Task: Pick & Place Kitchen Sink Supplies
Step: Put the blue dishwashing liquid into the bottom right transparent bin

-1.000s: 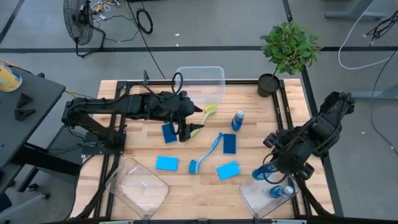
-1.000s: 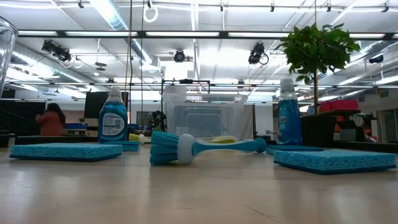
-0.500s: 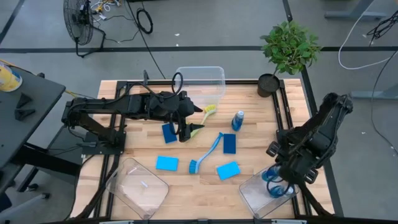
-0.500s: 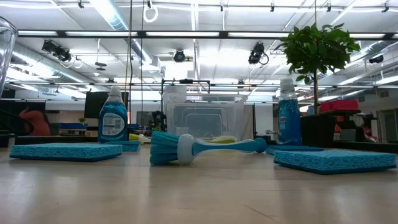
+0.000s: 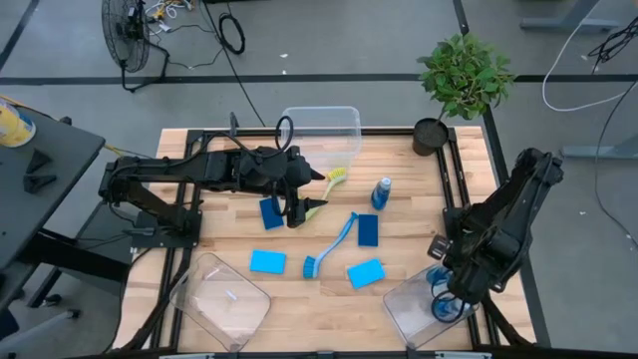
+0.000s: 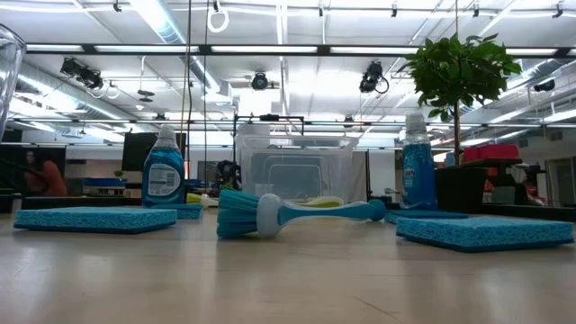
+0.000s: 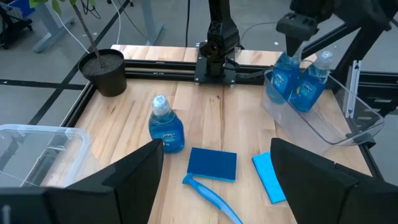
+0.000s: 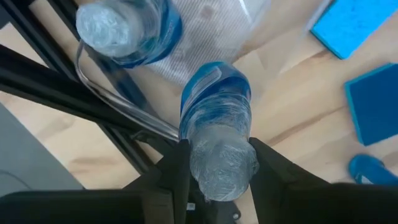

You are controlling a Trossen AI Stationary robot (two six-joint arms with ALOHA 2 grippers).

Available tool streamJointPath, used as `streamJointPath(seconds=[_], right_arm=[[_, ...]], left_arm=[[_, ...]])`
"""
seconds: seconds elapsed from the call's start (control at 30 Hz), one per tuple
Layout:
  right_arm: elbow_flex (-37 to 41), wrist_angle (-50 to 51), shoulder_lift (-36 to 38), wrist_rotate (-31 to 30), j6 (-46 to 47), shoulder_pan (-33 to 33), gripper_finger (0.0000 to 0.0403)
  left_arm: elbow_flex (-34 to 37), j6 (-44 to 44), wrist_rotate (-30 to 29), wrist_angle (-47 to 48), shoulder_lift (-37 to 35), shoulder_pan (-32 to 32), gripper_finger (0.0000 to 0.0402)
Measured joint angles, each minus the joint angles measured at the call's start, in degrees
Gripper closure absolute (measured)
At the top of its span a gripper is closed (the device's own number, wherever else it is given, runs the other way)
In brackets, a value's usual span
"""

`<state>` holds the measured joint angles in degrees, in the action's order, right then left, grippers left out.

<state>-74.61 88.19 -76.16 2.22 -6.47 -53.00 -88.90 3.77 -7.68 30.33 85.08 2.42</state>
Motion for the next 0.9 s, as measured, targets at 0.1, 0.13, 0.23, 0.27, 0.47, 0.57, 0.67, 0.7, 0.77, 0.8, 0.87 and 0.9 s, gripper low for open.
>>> streamJointPath(seconds=[0.1,0.13,0.23,0.27,0.47,0.57,0.67,0.7,0.77,0.8,0.87,0.9], right_arm=[[1.8,-2.5,0.0,0.0,0.0,-0.4,0.0282],[2.4,-3.4,0.0,-0.1,0.0,-0.5,0.0282],[4.2,-4.8,0.0,-0.7,0.8,-0.5,0.0282],[4.8,-4.9,0.0,-0.7,1.0,-0.5,0.0282],[6.9,-6.9,0.0,-0.6,1.1,-0.5,0.0282],[7.6,-8.5,0.0,0.1,1.3,-0.5,0.0282],[8.2,-9.3,0.0,0.6,1.6,-0.5,0.028],[8.4,-9.4,0.0,1.1,1.6,-0.5,0.0276],[8.5,-9.7,0.0,1.7,1.7,-0.4,0.0268],[8.5,-9.8,0.0,1.7,2.0,-0.4,0.0265],[8.5,-9.8,0.0,1.7,3.6,-0.5,0.0257],[8.5,-9.8,0.0,1.7,4.5,-0.5,0.0254]], left_arm=[[0.0,0.0,0.0,0.0,0.0,0.0,0.0104],[0.0,0.1,0.0,0.0,0.0,0.0,0.0104],[0.0,0.0,0.0,0.0,0.0,0.0,0.0104],[0.0,0.1,0.0,0.0,0.0,0.0,0.0104],[0.0,0.1,0.0,0.0,0.0,0.0,0.0104],[0.0,0.1,0.0,0.0,0.0,0.0,0.0104],[0.0,0.1,0.0,0.0,0.0,0.0,0.0104],[0.0,0.1,0.0,0.0,0.0,0.0,0.0104],[0.0,0.1,0.0,0.0,0.0,0.0,0.0104],[0.0,0.1,0.0,0.0,0.0,0.0,0.0104],[0.0,0.1,0.0,0.0,0.0,0.0,0.0104],[0.0,0.1,0.0,0.0,0.0,0.0,0.0104]])
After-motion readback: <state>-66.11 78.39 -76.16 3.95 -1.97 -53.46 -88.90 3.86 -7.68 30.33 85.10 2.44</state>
